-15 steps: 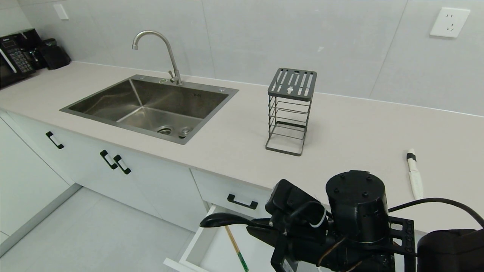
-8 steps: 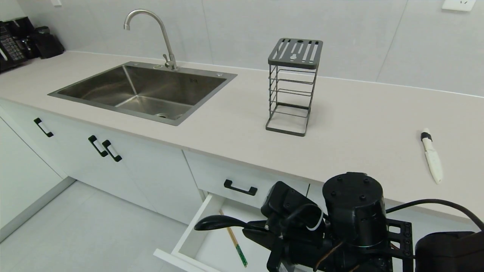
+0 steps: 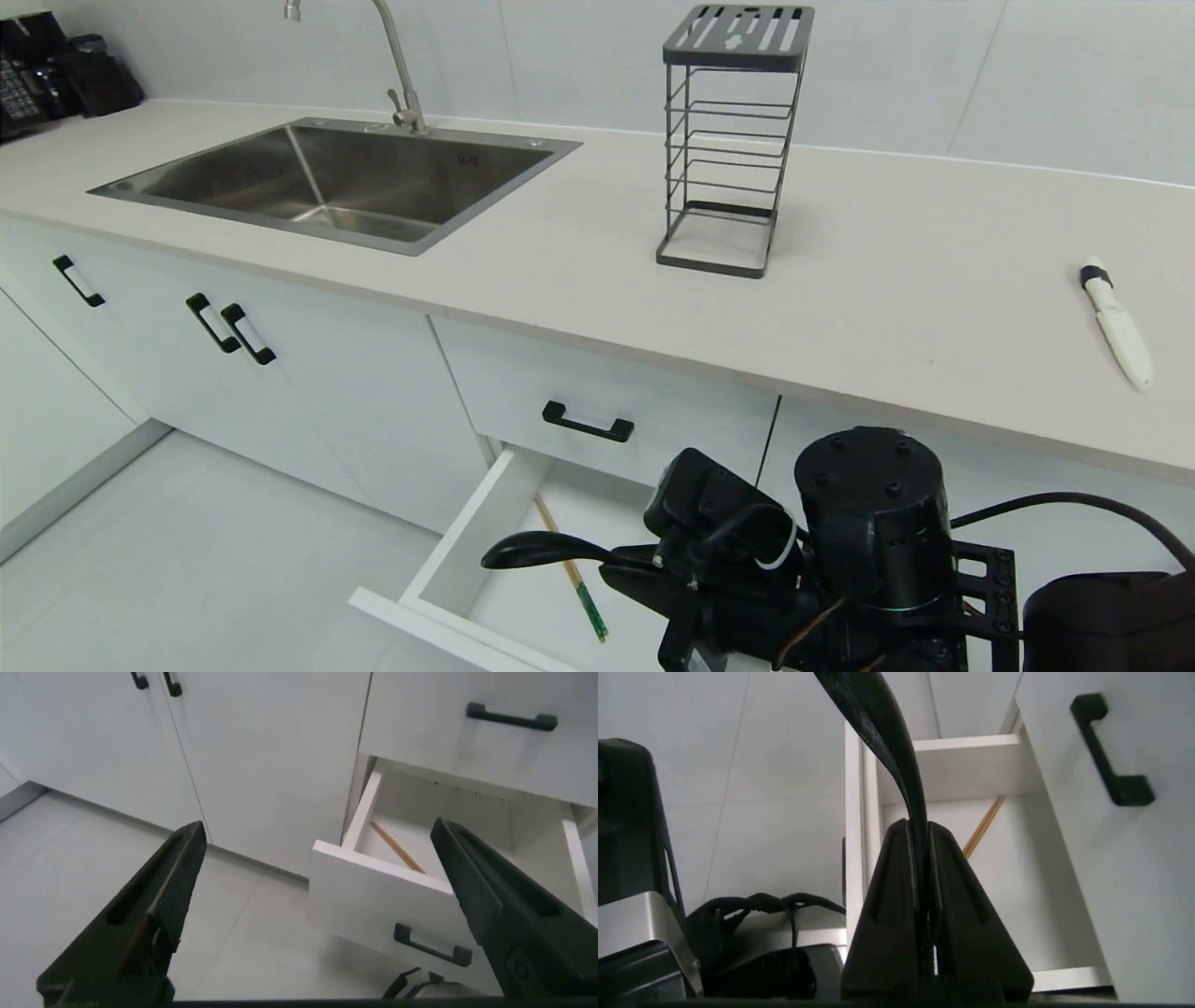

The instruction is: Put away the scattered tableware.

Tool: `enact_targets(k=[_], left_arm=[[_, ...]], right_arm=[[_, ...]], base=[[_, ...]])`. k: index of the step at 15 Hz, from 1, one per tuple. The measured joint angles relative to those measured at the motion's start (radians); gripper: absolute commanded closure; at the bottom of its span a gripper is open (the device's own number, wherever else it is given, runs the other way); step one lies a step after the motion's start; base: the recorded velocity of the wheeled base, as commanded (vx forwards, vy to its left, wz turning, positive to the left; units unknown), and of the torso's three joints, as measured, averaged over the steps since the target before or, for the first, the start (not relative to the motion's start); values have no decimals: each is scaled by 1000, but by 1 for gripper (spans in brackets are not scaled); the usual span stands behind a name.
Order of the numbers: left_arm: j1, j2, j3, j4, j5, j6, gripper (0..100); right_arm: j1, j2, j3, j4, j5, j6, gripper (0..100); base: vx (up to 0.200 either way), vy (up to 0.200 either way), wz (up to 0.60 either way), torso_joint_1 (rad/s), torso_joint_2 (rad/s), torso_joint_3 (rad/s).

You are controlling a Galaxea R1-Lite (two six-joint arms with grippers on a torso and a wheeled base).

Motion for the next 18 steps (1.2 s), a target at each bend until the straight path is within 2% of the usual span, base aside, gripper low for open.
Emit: enact_targets(k=[9, 11, 14, 15, 18], left_arm=[[0, 0, 0, -1, 0, 0, 0], [0, 0, 0, -1, 0, 0, 0], [0, 0, 0, -1, 0, 0, 0], [0, 0, 0, -1, 0, 0, 0], [0, 0, 0, -1, 0, 0, 0]], right_arm=[[12, -4, -26, -8, -3, -1, 100], [6, -19, -27, 11, 3, 2, 100], [-8, -76, -48, 205, -34, 1, 100], [-5, -87, -57, 201, -68, 1, 100], [5, -67, -100, 183, -87, -1, 100]], base=[[0, 0, 0, -248, 354, 144], [0, 0, 0, -81, 269, 88], [0, 0, 0, -14, 180, 40], [0, 0, 0, -2, 56, 41], [0, 0, 0, 0, 0, 0]])
